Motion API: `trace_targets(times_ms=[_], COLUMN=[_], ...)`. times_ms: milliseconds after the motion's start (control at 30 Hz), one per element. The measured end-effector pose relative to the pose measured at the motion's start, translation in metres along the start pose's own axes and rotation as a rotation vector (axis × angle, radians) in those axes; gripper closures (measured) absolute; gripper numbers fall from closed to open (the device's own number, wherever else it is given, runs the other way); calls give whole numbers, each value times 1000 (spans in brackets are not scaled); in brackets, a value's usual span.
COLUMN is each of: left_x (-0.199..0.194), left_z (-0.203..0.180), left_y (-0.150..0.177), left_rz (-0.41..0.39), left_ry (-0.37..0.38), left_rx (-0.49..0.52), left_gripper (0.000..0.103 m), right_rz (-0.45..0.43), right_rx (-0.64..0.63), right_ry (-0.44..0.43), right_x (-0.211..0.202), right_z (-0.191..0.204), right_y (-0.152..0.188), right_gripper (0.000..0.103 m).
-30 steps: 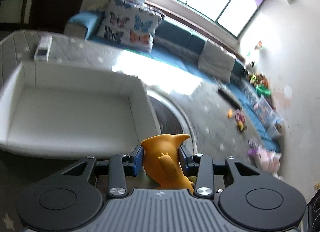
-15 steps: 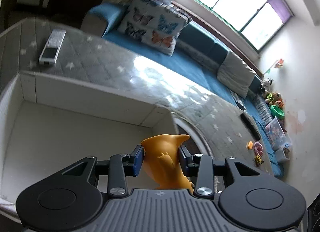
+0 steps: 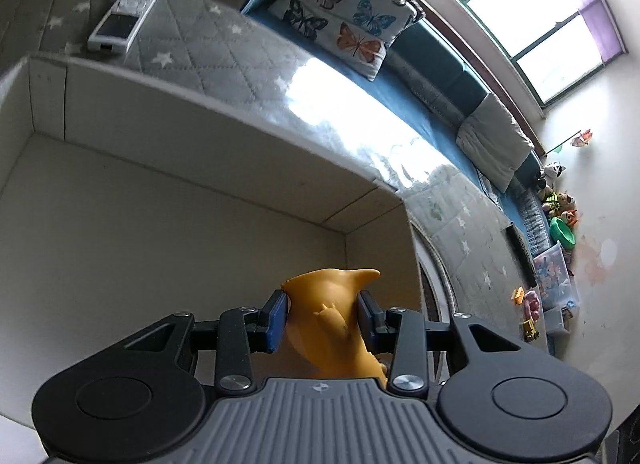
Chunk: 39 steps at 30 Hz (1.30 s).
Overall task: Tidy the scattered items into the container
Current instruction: 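Lift the orange duck with the left gripper and release it into the box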
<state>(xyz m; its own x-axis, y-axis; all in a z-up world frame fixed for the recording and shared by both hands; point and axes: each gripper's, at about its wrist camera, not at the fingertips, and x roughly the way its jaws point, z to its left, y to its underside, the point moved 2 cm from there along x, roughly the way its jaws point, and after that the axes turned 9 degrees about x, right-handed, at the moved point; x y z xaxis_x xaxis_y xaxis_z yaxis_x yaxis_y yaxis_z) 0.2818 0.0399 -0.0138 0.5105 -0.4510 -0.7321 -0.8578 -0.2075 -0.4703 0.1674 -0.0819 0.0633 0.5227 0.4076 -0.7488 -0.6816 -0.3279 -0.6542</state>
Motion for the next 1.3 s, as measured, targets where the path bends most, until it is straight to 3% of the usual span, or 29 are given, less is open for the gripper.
trace_targets(times_ms=[433, 733, 1300], left_x=[2, -20, -63], left_z=[-11, -32, -56], left_y=[9, 17, 59], left_rz=[23, -34, -89], left_ry=[-11, -9, -2], left_rx=[43, 127, 197], left_gripper=[63, 63, 63], right_rz=[-96, -180, -207], right_rx=[35, 100, 200], right_ry=[22, 37, 102], right_x=[-26, -57, -105], right_z=[4, -2, 4], right_y=[14, 32, 107], right_gripper=[52, 44, 43])
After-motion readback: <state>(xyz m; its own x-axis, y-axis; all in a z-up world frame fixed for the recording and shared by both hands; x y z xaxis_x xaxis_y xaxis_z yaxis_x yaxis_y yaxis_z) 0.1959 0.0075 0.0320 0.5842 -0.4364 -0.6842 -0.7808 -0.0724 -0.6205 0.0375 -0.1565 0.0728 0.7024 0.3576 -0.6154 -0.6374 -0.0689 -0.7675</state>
